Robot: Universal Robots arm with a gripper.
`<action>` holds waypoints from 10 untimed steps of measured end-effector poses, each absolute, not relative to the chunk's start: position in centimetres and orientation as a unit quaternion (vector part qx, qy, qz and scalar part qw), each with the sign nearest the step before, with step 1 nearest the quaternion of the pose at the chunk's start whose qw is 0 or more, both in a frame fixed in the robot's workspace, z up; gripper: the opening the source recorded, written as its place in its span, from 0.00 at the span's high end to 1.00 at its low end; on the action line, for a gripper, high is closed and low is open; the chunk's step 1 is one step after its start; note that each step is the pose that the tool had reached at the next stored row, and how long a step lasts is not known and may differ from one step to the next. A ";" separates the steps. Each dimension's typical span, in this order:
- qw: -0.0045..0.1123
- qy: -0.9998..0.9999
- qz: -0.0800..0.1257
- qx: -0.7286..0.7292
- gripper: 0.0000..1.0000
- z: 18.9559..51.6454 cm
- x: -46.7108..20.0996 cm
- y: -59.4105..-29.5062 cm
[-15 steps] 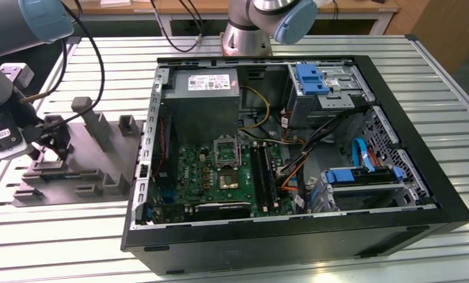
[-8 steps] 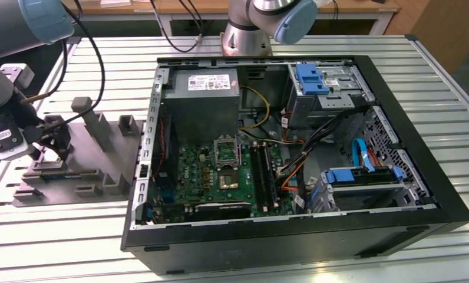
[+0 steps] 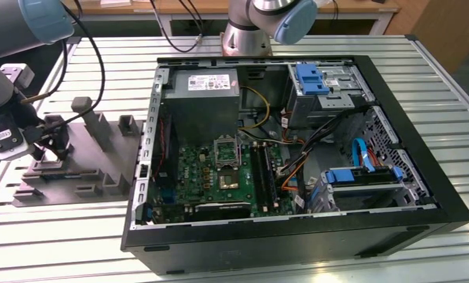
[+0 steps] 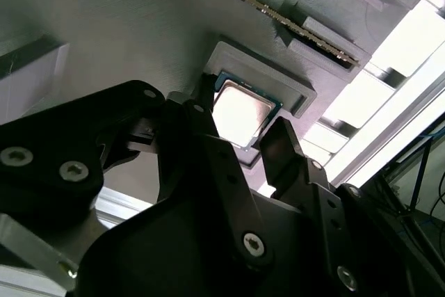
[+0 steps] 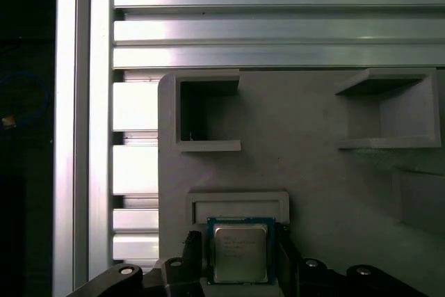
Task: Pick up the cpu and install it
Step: 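Pick up the cpu and move it towards the insertion slot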
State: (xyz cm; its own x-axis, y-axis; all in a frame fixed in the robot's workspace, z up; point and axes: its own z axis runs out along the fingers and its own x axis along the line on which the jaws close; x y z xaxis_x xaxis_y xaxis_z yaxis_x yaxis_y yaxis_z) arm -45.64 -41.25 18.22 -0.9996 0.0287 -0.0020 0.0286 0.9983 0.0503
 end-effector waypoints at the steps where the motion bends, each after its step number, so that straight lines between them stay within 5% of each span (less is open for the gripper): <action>1: 0.001 1.000 0.025 0.014 0.46 18.2 -45.6 -41.2; 10: 0.001 1.000 0.025 0.014 0.46 18.4 -45.6 -41.2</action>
State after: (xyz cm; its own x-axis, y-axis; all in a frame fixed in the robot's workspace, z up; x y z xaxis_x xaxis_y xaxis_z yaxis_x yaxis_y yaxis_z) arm -45.64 -41.24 18.40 -0.9996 0.0287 -0.0020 0.0285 0.9983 0.0503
